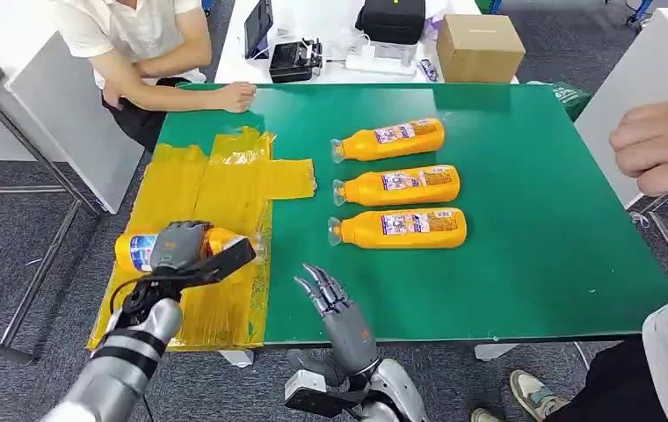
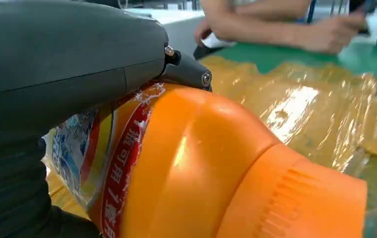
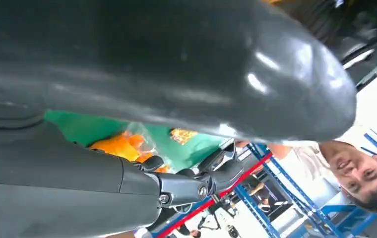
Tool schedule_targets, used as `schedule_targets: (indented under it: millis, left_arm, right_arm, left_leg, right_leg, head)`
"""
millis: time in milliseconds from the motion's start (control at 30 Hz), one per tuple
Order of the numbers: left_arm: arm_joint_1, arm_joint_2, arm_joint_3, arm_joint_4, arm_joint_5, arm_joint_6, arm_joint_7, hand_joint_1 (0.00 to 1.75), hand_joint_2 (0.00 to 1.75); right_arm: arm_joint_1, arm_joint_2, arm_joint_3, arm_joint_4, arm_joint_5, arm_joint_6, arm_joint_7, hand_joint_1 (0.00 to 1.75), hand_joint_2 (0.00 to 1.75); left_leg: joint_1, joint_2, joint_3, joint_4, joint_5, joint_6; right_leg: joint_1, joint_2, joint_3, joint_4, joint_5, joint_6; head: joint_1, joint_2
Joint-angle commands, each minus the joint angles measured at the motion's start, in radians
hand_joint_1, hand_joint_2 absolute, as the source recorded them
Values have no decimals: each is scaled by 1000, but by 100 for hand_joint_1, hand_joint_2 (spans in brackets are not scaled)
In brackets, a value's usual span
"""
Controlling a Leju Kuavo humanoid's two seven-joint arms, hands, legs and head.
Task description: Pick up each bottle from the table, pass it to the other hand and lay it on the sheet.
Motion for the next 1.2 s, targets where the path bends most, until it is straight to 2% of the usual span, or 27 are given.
schedule_targets:
  millis: [33, 67, 100, 233, 267, 300, 400, 500, 733, 833, 1000, 1100, 1167, 1200]
  left_arm:
    - [-213, -4, -22, 420, -2, -77, 11, 175, 175]
    - [-219, -13, -12, 440, 11, -88, 7, 56, 175]
    - [-220, -17, -6, 448, 23, -95, -2, 45, 175]
    - [-220, -19, -6, 450, 25, -96, -2, 45, 175]
    - [-218, -23, 16, 453, 55, -111, -21, 5, 175]
    - [-216, -28, 52, 454, 108, -137, -54, 0, 175]
    - [-207, -25, 110, 453, 245, -243, -165, 0, 175]
    - [-196, -8, 101, 419, 322, -312, -241, 0, 175]
    - [-194, -5, 82, 400, 343, -326, -240, 0, 175]
    - [-192, 3, 14, 352, 384, -353, -282, 0, 175]
    - [-101, 25, -148, 72, 506, -275, -273, 0, 175]
    - [-30, 58, -160, -117, 610, -246, -265, 0, 175]
    - [-16, 68, -160, -151, 627, -246, -257, 0, 175]
    - [28, 63, -115, -224, 717, -223, -298, 0, 175]
  right_arm:
    - [-25, 31, -12, 110, -47, 28, -36, 0, 0]
    - [-28, 35, -6, 123, -54, 26, -42, 0, 0]
    - [-29, 37, -4, 129, -62, 25, -45, 0, 0]
    - [-28, 38, -4, 131, -63, 23, -46, 0, 0]
    - [-31, 37, -3, 133, -67, 23, -48, 0, 0]
    - [-35, 37, 1, 144, -72, 18, -53, 0, 0]
    - [-48, 38, 18, 186, -99, 4, -78, 0, 0]
    - [-58, 39, 31, 225, -125, -10, -103, 0, 0]
    - [-60, 38, 36, 232, -133, -15, -108, 0, 0]
    - [-63, 34, 46, 229, -145, -15, -108, 0, 0]
    - [-47, 26, 36, 204, -144, -17, -100, 0, 0]
    - [-31, 18, 28, 183, -138, -21, -94, 0, 0]
    - [-29, 17, 28, 180, -137, -20, -94, 0, 0]
    - [-23, 16, 22, 174, -135, -28, -93, 0, 0]
  left_leg:
    - [-1, -1, 4, -2, 1, 0]
    - [0, 1, 3, -1, 0, 0]
    - [0, 1, 4, -2, 0, 0]
    - [-1, 1, 4, -2, 0, 0]
    - [-1, 2, 5, -2, 0, 0]
    - [-1, 1, 5, -2, 0, 0]
    - [-1, 3, 5, -3, 0, 0]
    - [-1, 2, 6, -2, 0, 0]
    - [-1, 1, 6, -2, 0, 0]
    - [-1, 1, 7, -3, 1, 0]
    - [-1, -1, 5, -1, 0, 0]
    - [-1, 1, 5, -1, 0, 0]
    - [-1, 1, 5, -1, -1, 0]
    - [0, 0, 3, 0, 0, 0]
  right_leg:
    - [0, -3, 4, -1, 0, -1]
    - [0, 0, 3, -1, 0, -1]
    - [0, -1, 4, -2, 0, -1]
    - [0, 0, 3, -1, 0, 0]
    - [0, -1, 4, -2, 0, -1]
    - [0, -1, 4, -1, 0, 0]
    - [0, 1, 5, -2, 1, 0]
    - [-1, 1, 5, -1, 0, 0]
    - [0, 0, 6, -1, 1, 0]
    - [-1, 0, 7, -1, 1, -1]
    - [0, -2, 6, 0, 0, 0]
    - [-1, -1, 5, -1, 0, 0]
    - [0, -1, 5, 0, 0, 0]
    - [0, -1, 3, 0, 0, 0]
  head:
    - [-1, 0]
    - [-1, 0]
    - [-1, 0]
    - [-2, 0]
    - [-1, 0]
    - [-1, 0]
    - [-1, 0]
    - [-1, 0]
    - [-1, 0]
    - [-1, 0]
    - [-1, 0]
    - [-1, 0]
    - [-1, 0]
    - [-1, 0]
